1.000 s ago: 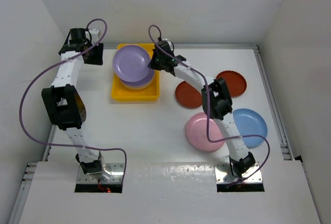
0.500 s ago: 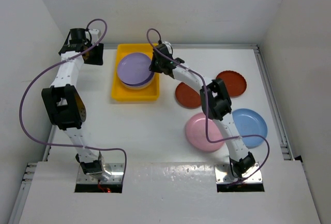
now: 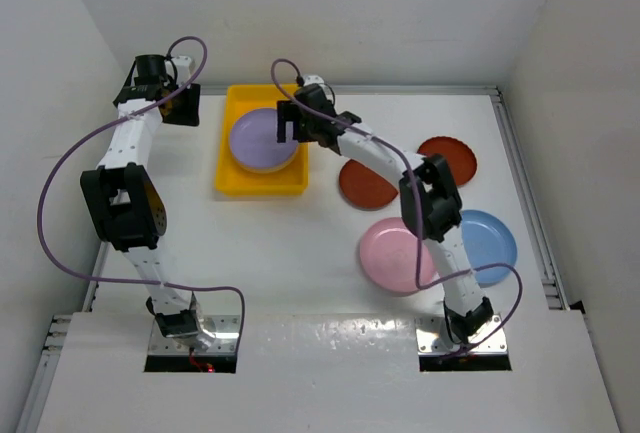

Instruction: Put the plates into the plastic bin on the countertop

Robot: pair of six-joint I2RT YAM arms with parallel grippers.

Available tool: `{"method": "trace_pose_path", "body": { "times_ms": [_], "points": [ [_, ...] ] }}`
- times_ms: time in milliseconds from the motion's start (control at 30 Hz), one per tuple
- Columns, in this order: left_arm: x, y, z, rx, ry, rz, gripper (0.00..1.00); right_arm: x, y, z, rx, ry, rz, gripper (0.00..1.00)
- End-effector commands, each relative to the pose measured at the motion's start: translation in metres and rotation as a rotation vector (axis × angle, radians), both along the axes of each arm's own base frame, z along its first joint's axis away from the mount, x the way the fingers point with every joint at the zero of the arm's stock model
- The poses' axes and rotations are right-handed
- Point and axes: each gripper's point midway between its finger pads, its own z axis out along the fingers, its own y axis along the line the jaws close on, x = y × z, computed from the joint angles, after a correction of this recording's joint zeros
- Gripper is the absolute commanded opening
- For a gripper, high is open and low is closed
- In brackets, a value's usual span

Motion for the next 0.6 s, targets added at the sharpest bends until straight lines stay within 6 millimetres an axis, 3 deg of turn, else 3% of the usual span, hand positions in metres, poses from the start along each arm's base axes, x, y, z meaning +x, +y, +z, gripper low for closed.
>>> {"method": "trace_pose_path", "body": {
  "times_ms": [0,33,67,133,167,200,233,267,300,333,367,467,500,567],
  "points": [
    [0.000,0.001,0.028,0.011,-0.070,-0.009,0.59,-0.016,-0.033,0.130,-0.001,-0.200,0.093,0.99],
    [0.000,0.001,0.028,0.011,-0.070,-0.009,0.59,-0.033,-0.033,0.121,0.011,-0.158,0.188,0.99],
    [0.000,0.001,0.028,0.011,-0.070,-0.009,0.59,-0.052,-0.048,0.162,0.025,-0.199,0.219,0.99],
    [0.001,0.000,0.028,0.011,-0.071,-0.023,0.59,-0.073,-0.097,0.115,-0.056,-0.047,0.263,0.94],
    [0.001,0.000,0.028,0.011,-0.071,-0.023,0.59,-0.094,-0.134,0.117,-0.099,0.022,0.237,0.87],
    [0.001,0.000,0.028,0.011,-0.071,-0.023,0.59,-0.103,-0.153,0.104,-0.133,0.074,0.200,0.79],
    [0.004,0.000,0.027,0.011,-0.071,-0.023,0.59,-0.130,-0.195,0.050,-0.203,0.256,0.120,0.72],
    [0.005,0.000,0.031,0.006,-0.080,-0.017,0.59,-0.138,-0.225,0.053,-0.201,0.281,0.048,0.63],
    [0.006,-0.001,0.026,-0.003,-0.073,-0.024,0.59,-0.169,-0.242,0.025,-0.226,0.413,0.032,0.59],
    [0.007,-0.001,0.030,-0.002,-0.081,-0.024,0.59,-0.188,-0.264,0.009,-0.230,0.475,0.013,0.55],
    [0.010,-0.002,0.029,-0.008,-0.081,-0.031,0.59,-0.195,-0.278,0.002,-0.227,0.500,-0.008,0.53],
    [0.013,-0.002,0.028,-0.008,-0.081,-0.031,0.59,-0.233,-0.308,-0.034,-0.257,0.597,-0.032,0.64],
    [0.014,-0.002,0.032,-0.013,-0.091,-0.025,0.59,-0.236,-0.314,-0.036,-0.277,0.606,-0.040,0.70],
    [0.015,-0.008,0.032,-0.020,-0.092,-0.041,0.59,-0.240,-0.328,-0.047,-0.285,0.630,-0.074,0.72]
  ]
}}
